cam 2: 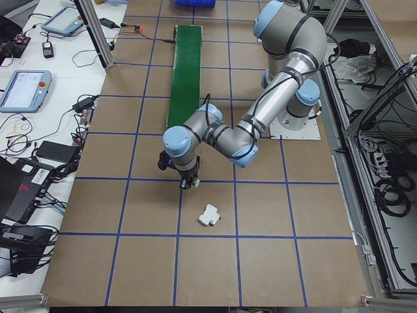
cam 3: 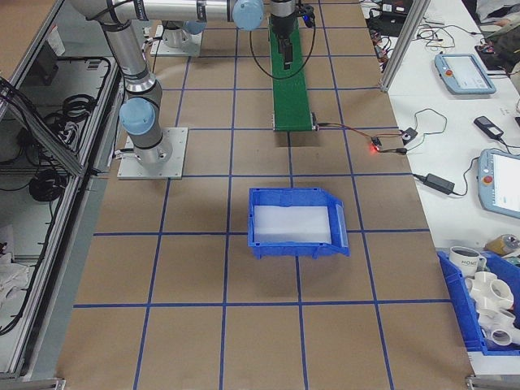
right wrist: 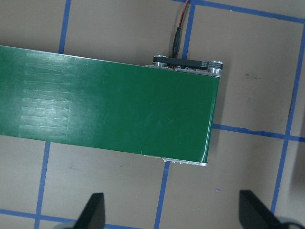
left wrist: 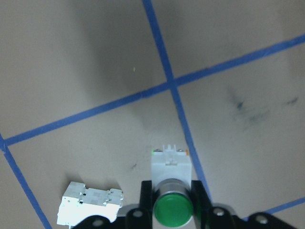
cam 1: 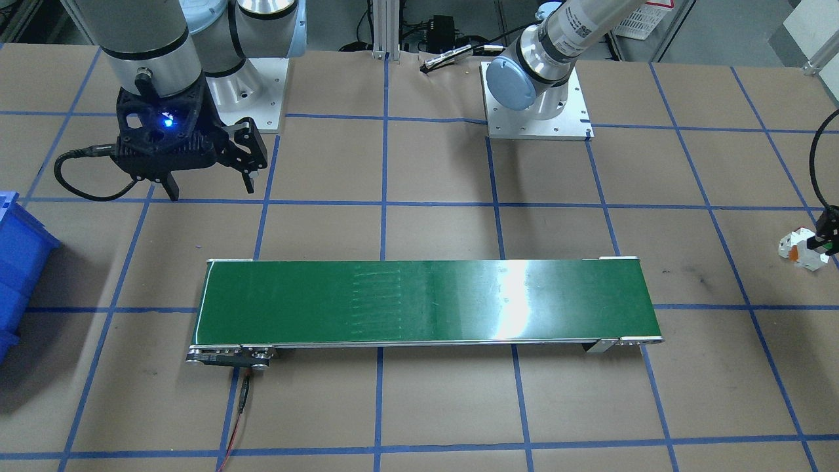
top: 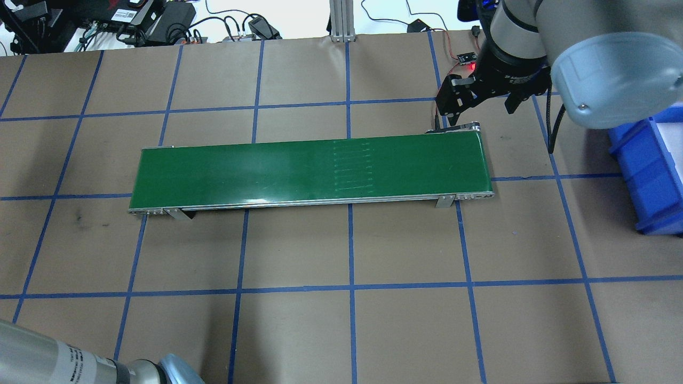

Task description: Move button from left to right

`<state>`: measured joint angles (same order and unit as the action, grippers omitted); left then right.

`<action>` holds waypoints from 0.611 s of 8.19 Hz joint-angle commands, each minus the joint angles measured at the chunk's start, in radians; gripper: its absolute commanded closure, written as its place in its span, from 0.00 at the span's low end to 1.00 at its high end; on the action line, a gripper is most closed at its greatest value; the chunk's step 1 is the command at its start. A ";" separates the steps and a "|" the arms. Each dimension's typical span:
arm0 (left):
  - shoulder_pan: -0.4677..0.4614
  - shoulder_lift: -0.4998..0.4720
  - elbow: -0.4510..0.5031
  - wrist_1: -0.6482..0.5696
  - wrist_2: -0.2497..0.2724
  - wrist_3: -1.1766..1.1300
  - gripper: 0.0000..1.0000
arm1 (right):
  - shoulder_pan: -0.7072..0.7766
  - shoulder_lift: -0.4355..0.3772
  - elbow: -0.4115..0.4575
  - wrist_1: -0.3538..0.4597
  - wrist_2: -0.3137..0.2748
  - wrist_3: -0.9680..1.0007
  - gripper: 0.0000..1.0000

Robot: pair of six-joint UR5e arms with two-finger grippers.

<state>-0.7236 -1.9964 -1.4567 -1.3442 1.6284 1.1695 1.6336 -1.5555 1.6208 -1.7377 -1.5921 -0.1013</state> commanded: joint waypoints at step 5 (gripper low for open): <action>-0.463 0.265 -0.180 -0.024 -0.034 -0.505 0.99 | -0.001 0.000 -0.001 -0.002 -0.003 -0.001 0.00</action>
<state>-1.1064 -1.7528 -1.6013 -1.3728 1.5979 0.6078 1.6323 -1.5554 1.6199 -1.7442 -1.5937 -0.1039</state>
